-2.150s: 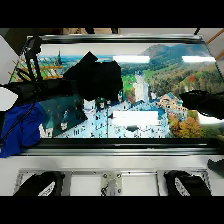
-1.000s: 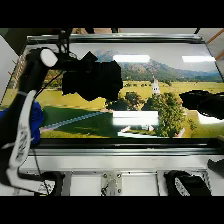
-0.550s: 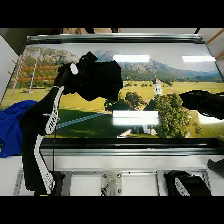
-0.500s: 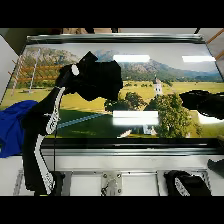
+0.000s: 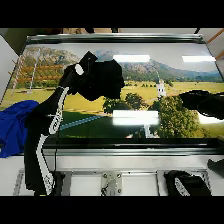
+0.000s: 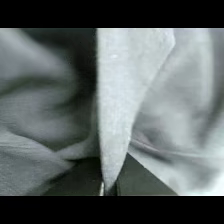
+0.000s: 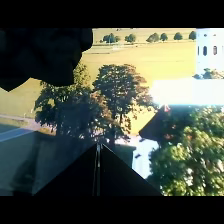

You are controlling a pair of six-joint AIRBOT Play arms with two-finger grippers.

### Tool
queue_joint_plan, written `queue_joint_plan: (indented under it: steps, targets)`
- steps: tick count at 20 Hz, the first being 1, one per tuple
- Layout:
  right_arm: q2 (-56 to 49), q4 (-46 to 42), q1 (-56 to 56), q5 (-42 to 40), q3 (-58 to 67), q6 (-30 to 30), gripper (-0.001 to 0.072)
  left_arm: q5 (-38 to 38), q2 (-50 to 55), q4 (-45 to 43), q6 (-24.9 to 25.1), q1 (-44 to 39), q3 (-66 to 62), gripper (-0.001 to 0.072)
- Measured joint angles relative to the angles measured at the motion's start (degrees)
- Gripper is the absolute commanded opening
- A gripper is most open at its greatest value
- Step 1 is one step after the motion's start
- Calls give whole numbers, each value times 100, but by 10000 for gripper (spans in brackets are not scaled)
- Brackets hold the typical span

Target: Fold the clothes and pants, and hang the long-sleeved shirts on hangers.

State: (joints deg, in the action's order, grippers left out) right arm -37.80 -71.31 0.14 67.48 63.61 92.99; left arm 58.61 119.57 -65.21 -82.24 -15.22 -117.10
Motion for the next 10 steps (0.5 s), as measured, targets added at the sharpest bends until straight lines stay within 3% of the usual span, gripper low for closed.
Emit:
queue_joint_plan:
  steps: [4,10]
  targets:
    - [-13,-103,2,0,0,-46,21,-66,-1331,114,-7,-297,295,24]
    - [-17,-1416,-4,-17,0,-186,22,-190,-3554,175,20,-1768,2065,25]
